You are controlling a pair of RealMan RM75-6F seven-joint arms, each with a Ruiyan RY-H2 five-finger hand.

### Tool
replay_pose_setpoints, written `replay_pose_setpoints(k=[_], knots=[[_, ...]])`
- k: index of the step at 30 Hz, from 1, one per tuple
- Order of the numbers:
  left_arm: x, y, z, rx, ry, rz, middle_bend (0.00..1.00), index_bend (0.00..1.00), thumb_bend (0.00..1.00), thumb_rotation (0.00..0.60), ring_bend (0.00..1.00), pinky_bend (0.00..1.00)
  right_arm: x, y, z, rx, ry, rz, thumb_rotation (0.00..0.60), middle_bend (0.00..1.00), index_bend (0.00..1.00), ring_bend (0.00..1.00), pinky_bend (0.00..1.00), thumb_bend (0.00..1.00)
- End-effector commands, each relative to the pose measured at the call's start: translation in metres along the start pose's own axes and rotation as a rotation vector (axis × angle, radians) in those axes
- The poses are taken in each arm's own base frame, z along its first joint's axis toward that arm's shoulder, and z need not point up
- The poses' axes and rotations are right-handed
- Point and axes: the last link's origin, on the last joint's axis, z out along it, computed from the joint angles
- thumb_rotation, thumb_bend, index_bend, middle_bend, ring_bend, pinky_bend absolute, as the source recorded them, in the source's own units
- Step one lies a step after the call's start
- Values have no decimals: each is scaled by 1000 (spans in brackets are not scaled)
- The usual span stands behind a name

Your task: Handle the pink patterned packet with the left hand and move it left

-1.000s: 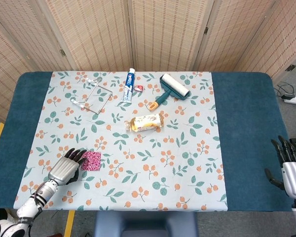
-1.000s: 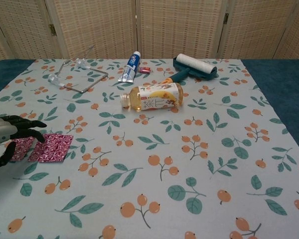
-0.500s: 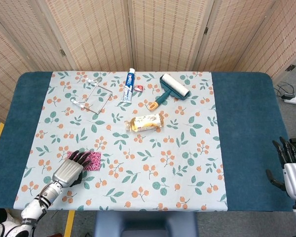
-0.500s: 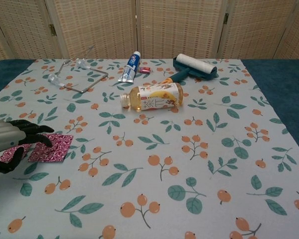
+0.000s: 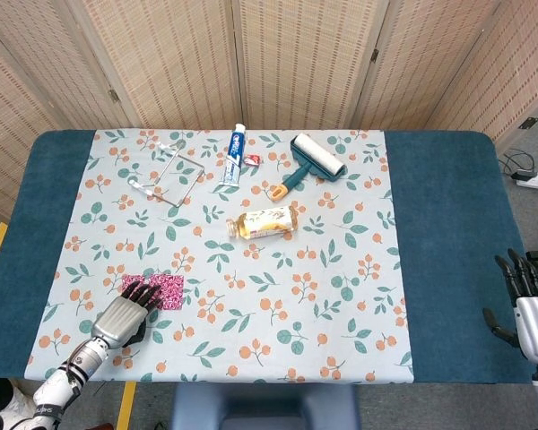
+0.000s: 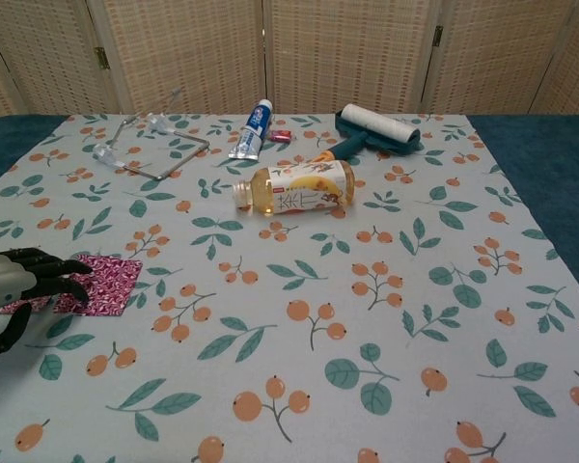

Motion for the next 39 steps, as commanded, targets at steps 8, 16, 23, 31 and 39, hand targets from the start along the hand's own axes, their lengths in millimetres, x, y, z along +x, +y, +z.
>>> replay_pose_setpoints(k=[8,16,23,31,39], knots=[[14,-12,21,54,15,23,0,185,926,389,0,0,1,1,-1,-5,4,1,600,0,0,0,0,364],[33,-20,33,99,67,-15,0,157,908,382,0,0,4,0,-1,-5,11,-1,600,0,0,0,0,364],[35,-17,36,103,108,-23,0,97,489,411,0,0,3,-1,-2,-2,13,2,600,0,0,0,0,365],[32,-8,43,98,109,-11,0,71,399,413,0,0,5,0,-3,-7,18,2,600,0,0,0,0,365],[30,-9,53,128,99,20,0,65,387,440,0,0,3,2,-4,-14,15,4,600,0,0,0,0,365]])
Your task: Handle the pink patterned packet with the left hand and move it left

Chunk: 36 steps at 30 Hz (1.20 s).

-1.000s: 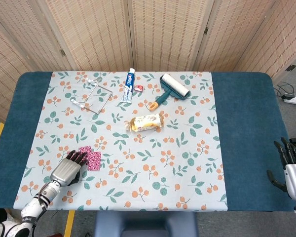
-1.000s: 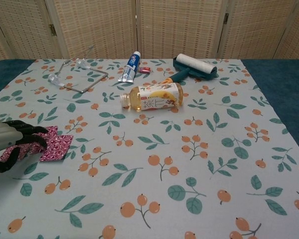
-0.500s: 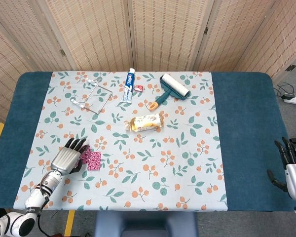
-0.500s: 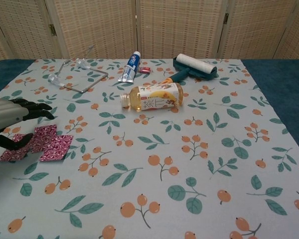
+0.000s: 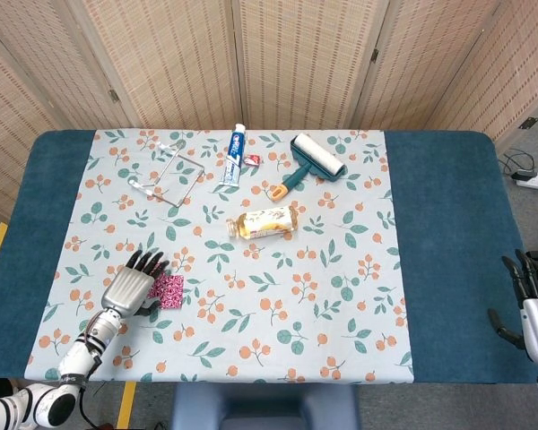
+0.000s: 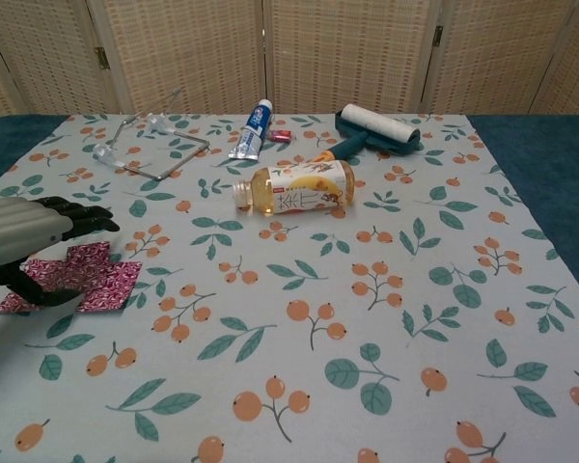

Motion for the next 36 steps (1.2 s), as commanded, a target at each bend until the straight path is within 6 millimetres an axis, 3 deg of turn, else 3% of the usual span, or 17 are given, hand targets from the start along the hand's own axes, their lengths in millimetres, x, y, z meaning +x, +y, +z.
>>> replay_pose_setpoints(k=[1,36], knots=[[-1,-2,4,16,-3,7,0,63,387,439,0,0,0,0,0,0,1,0,600,0,0,0,0,365],[-9,-8,18,81,-48,35,0,5,373,442,0,0,-3,9,-5,-29,-1,8,600,0,0,0,0,365]])
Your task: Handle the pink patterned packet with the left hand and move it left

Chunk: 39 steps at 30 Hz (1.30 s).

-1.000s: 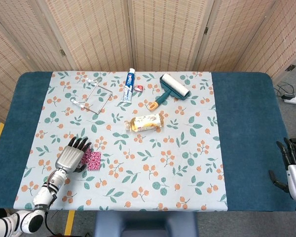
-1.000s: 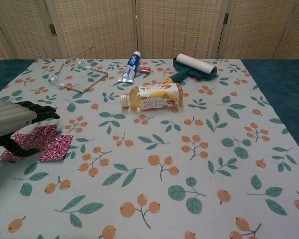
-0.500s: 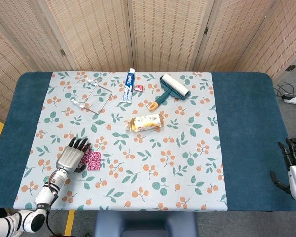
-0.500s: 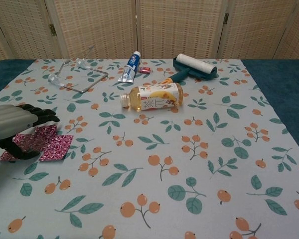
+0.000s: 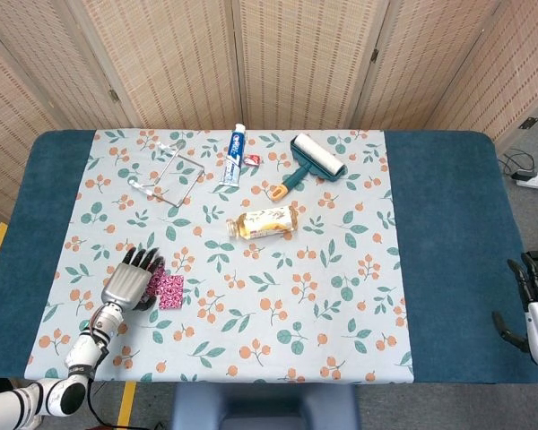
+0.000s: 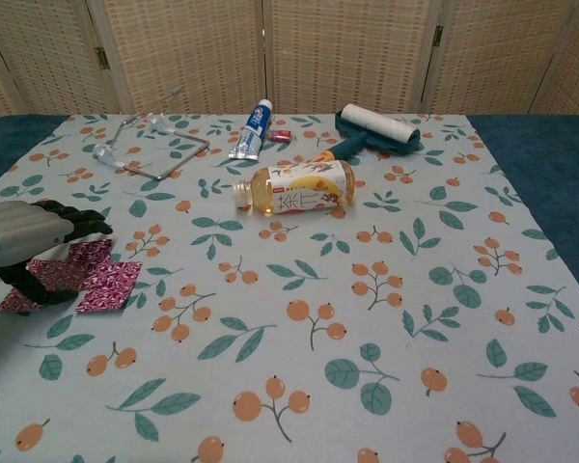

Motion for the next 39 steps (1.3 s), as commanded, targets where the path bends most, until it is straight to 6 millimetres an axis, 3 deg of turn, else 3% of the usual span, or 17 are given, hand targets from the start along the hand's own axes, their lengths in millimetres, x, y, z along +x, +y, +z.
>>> replay_pose_setpoints(k=[1,32,39], knots=[[-1,-2,2,7,-5,4,0,5,373,445,0,0,0,1,-1,-4,0,2,600,0,0,0,0,364],[18,-7,40,67,-6,10,0,0,365,452,0,0,0,5,-2,-22,0,-2,600,0,0,0,0,365],[25,-11,35,71,12,-27,0,1,361,451,0,0,3,5,-2,-19,8,-1,600,0,0,0,0,365]])
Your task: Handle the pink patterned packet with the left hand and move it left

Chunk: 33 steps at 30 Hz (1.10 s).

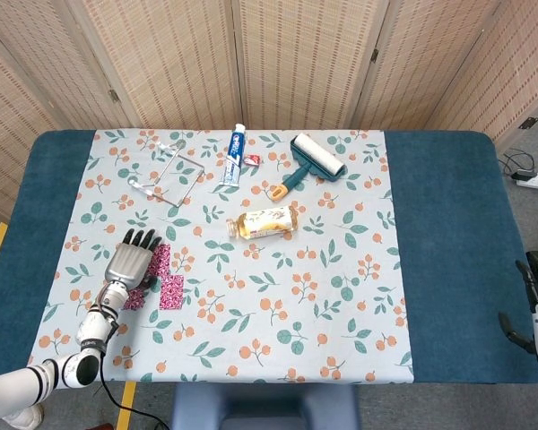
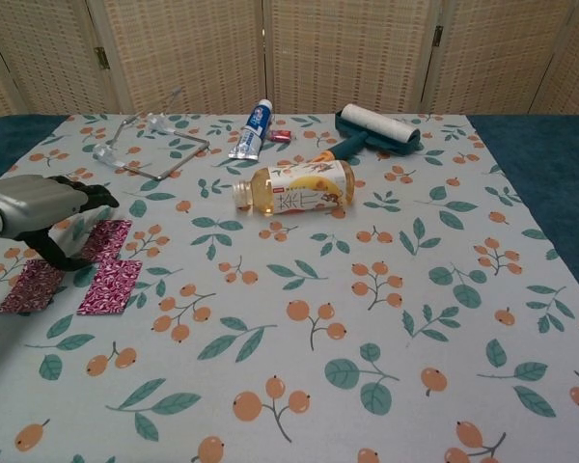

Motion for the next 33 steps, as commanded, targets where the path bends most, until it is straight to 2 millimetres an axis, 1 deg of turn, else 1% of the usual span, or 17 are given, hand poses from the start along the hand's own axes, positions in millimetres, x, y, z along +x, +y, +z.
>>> replay_pose_setpoints(k=[1,4,8,12,14,16,20,24,33], knots=[[3,-4,-5,1,11,-23,0,4,361,455,0,0,0,-1,0,7,5,3,600,0,0,0,0,365],[7,-9,-15,-2,31,-49,0,15,361,463,0,0,0,-1,1,12,7,4,600,0,0,0,0,366],[10,-9,-36,-39,46,-108,0,56,361,472,0,0,0,-2,1,20,8,6,600,0,0,0,0,365],[11,-3,-60,-116,41,-131,0,86,360,522,0,0,0,-3,2,30,8,7,600,0,0,0,0,365],[9,2,-67,-146,31,-124,0,101,359,563,0,0,0,-3,2,34,8,8,600,0,0,0,0,365],[7,8,-72,-174,15,-113,0,106,359,575,0,0,-1,-3,3,37,7,9,600,0,0,0,0,365],[4,20,-74,-205,-20,-110,0,109,358,576,0,0,-1,-3,2,39,7,11,600,0,0,0,0,365],[2,29,-68,-204,-44,-115,0,106,358,577,0,0,-1,0,1,32,6,12,600,0,0,0,0,365],[-1,37,-56,-174,-88,-145,0,106,357,582,0,0,-1,3,1,27,5,15,600,0,0,0,0,365]])
